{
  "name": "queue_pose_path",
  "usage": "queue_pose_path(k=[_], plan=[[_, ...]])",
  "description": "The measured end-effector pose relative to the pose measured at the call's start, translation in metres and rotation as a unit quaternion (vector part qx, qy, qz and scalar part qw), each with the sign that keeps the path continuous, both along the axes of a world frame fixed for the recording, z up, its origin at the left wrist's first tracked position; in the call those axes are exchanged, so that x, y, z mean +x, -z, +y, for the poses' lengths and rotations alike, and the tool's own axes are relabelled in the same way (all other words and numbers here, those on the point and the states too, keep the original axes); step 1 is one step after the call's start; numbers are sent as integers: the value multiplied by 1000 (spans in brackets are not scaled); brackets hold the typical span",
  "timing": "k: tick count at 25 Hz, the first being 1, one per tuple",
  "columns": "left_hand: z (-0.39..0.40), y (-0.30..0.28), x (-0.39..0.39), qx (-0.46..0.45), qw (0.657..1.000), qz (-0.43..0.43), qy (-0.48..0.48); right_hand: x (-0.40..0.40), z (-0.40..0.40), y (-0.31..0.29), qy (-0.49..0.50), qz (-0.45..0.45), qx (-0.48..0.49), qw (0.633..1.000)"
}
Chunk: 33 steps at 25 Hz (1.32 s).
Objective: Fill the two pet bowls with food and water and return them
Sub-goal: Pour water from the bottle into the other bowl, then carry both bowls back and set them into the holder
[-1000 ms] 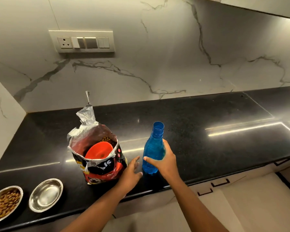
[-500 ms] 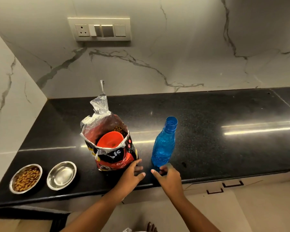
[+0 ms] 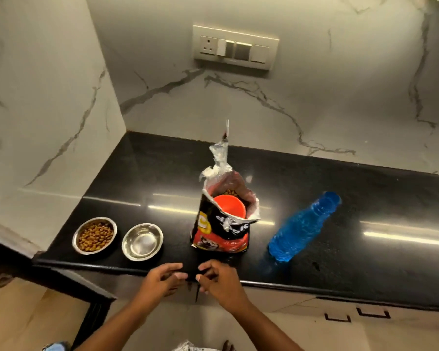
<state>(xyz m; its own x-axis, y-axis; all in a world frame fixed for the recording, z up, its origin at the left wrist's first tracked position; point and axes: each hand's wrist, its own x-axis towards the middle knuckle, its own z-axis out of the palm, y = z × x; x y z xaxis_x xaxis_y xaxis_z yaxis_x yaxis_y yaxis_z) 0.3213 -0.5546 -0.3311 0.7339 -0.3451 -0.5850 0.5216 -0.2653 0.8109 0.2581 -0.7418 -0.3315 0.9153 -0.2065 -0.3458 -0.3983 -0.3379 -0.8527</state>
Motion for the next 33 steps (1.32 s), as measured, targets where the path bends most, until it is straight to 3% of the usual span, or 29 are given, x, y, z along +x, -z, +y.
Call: queue_pose_path(k=[9, 19, 27, 33], plan=[[154, -2, 67, 6, 974, -10, -228, 92, 105, -3, 79, 41, 60, 994], [186, 1, 125, 27, 983, -20, -180, 110, 149, -8, 205, 94, 186, 956], [195, 11, 123, 12, 982, -47, -183, 107, 159, -15, 175, 92, 196, 961], [215, -1, 82, 20, 959, -71, -274, 112, 169, -15, 58, 89, 180, 978]])
